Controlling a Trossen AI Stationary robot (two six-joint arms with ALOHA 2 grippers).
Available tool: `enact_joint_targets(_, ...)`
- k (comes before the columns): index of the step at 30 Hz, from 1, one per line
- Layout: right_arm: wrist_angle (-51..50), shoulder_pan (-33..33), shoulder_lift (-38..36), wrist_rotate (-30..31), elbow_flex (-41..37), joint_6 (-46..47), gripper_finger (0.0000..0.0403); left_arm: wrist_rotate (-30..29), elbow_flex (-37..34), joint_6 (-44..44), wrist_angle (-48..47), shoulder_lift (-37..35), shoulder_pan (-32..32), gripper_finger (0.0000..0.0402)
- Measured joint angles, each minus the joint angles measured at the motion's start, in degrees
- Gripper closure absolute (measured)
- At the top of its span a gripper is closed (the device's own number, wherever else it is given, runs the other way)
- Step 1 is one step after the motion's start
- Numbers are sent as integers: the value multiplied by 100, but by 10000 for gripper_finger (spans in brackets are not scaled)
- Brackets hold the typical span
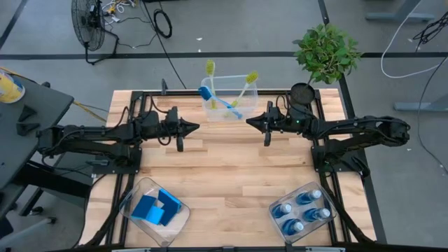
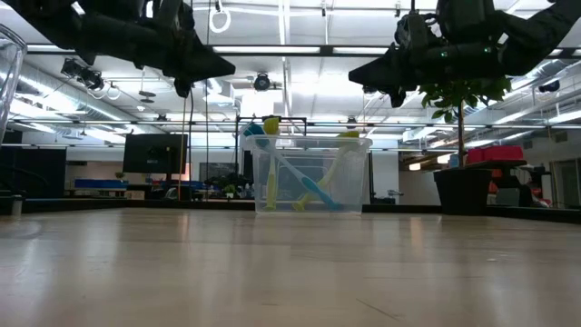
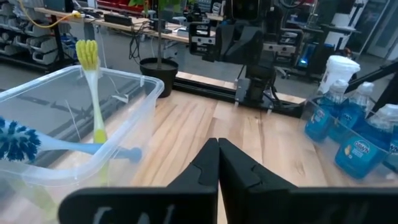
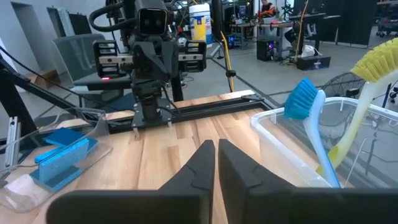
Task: Pick & Place Kitchen Sink Supplies
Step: Return to Home Position
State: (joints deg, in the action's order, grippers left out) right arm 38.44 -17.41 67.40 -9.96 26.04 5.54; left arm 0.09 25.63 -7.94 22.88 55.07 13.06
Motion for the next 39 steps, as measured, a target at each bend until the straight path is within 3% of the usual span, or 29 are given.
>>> enact_joint_targets(9,4,0,0,0,0,-2,376,-1,0,-116,2,0,-10,378)
enact_joint_targets(39,15,-2,0,2,2,-5,376,-2,7,-186,-1,2,-11,383)
